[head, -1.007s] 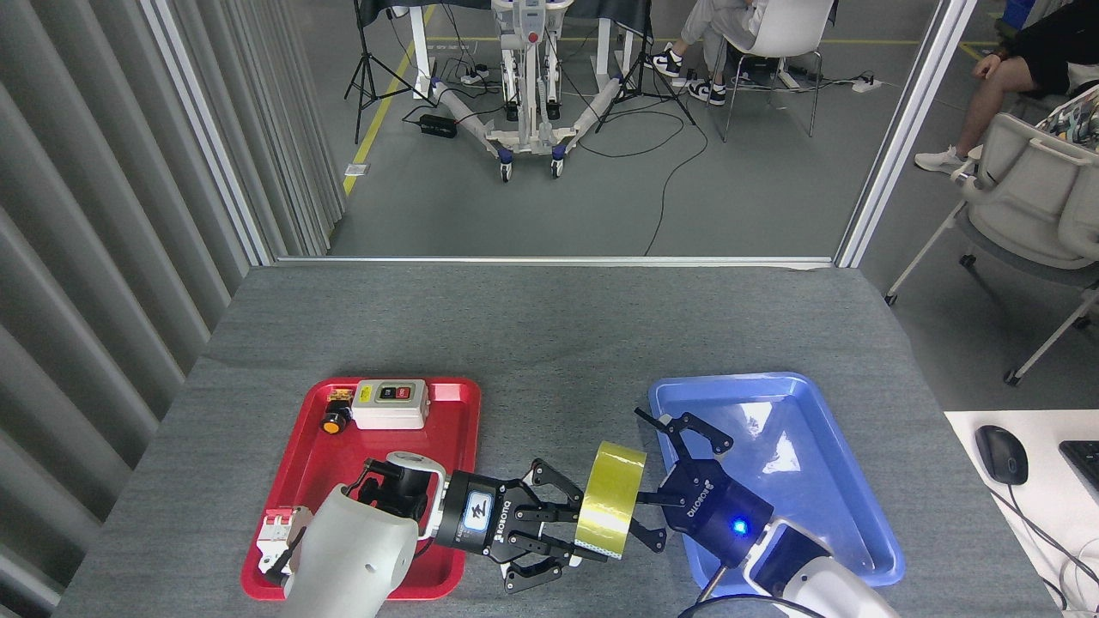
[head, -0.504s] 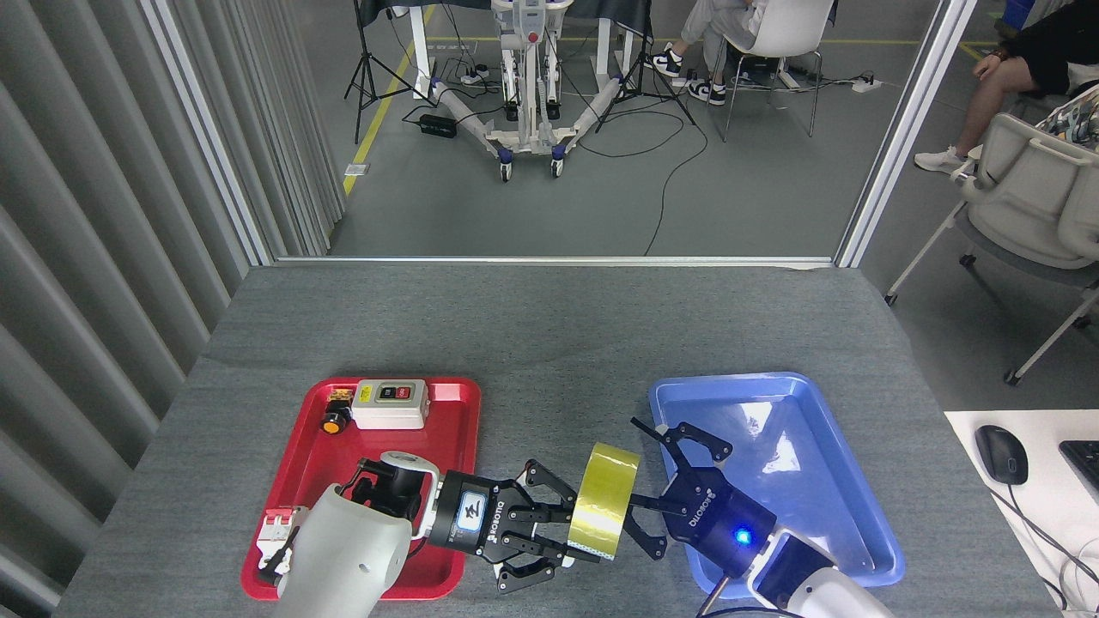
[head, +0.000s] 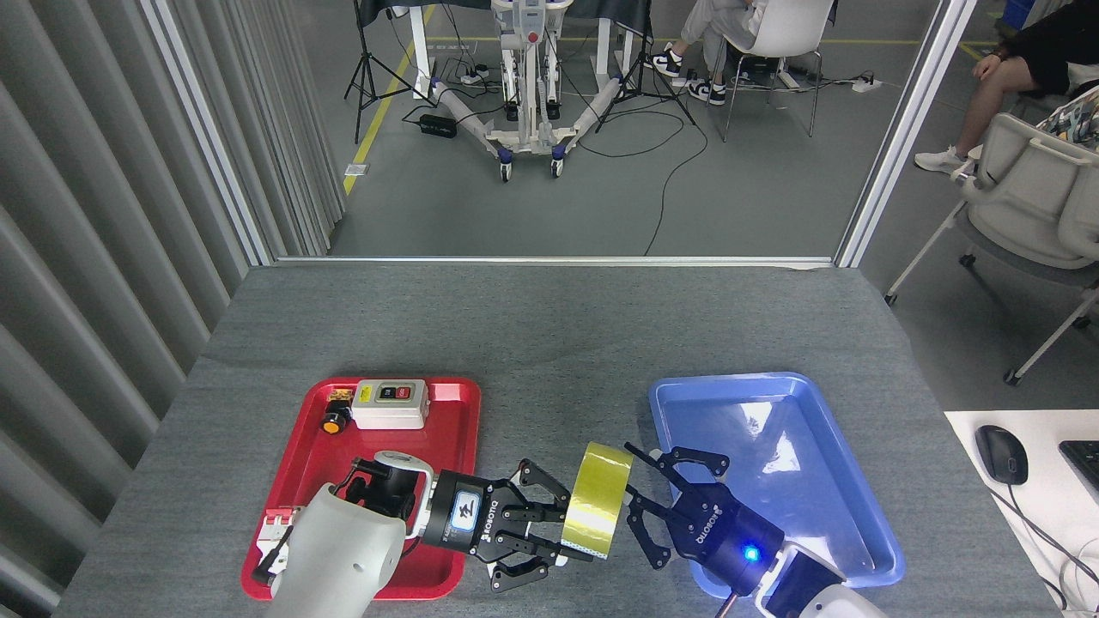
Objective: Place and move tape with both arms
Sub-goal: 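Grasp the tape roll with the right gripper and open the left gripper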
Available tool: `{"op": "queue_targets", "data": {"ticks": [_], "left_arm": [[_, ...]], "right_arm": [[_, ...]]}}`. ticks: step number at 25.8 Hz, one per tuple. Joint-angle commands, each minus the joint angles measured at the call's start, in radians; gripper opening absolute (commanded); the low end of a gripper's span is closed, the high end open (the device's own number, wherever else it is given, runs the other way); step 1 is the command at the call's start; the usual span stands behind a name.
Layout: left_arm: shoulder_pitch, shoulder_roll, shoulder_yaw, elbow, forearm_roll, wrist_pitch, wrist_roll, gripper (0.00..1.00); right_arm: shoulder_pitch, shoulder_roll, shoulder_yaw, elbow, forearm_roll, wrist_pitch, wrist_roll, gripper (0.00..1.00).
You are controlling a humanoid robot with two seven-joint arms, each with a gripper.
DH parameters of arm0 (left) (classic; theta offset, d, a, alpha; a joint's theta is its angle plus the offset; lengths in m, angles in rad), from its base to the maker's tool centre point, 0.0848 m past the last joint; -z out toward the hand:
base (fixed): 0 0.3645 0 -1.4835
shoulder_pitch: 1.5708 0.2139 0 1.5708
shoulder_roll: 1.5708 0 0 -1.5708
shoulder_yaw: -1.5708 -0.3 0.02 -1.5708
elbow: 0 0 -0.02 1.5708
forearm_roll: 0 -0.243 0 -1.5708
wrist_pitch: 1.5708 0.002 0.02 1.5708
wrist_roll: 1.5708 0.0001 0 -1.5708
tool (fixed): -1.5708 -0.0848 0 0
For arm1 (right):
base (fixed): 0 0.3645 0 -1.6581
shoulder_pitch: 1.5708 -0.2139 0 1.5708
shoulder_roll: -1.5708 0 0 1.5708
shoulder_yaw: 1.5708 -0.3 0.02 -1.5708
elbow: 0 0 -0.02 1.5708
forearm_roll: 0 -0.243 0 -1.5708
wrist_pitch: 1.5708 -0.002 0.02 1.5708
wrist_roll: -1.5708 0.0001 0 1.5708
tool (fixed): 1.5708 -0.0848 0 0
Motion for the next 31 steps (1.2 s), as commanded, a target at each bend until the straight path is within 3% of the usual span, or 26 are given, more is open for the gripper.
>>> {"op": "queue_targets", "data": {"ticks": [1, 12, 15, 20, 25, 26, 28, 30, 31], "left_arm": [[0.000, 0.002, 0.000, 0.000, -0.002, 0.000, 0.001, 0.00], [0.001, 0.013, 0.000, -0.002, 0.000, -0.006, -0.001, 0.00], [0.003, 0.018, 0.000, -0.002, -0.002, -0.009, -0.001, 0.02], [0.003, 0.018, -0.001, -0.003, -0.002, -0.008, -0.001, 0.01], [0.004, 0.019, -0.001, -0.003, -0.002, -0.009, -0.001, 0.02], [0.004, 0.019, -0.001, -0.003, -0.002, -0.009, -0.001, 0.07], [0.004, 0.019, -0.003, -0.005, -0.006, -0.012, -0.001, 0.40], [0.006, 0.019, -0.008, -0.003, -0.008, -0.025, -0.002, 0.50], [0.006, 0.019, -0.008, -0.003, -0.011, -0.029, -0.004, 0.60]], "right_arm": [[0.002, 0.000, -0.001, 0.000, 0.000, 0.002, 0.000, 0.32], [-0.014, 0.014, -0.001, 0.020, 0.000, 0.017, 0.003, 0.44], [-0.015, 0.017, -0.001, 0.022, 0.000, 0.017, 0.003, 0.39], [-0.015, 0.018, -0.001, 0.025, 0.000, 0.011, 0.003, 0.19], [-0.015, 0.017, -0.001, 0.025, 0.001, 0.008, 0.003, 0.13], [-0.015, 0.017, -0.001, 0.025, 0.001, 0.008, 0.003, 0.12], [-0.014, 0.015, -0.001, 0.023, 0.001, 0.008, 0.001, 0.10], [-0.015, 0.014, -0.001, 0.022, 0.001, 0.007, 0.001, 0.10], [-0.014, 0.011, -0.001, 0.022, 0.001, 0.007, 0.001, 0.10]]}}
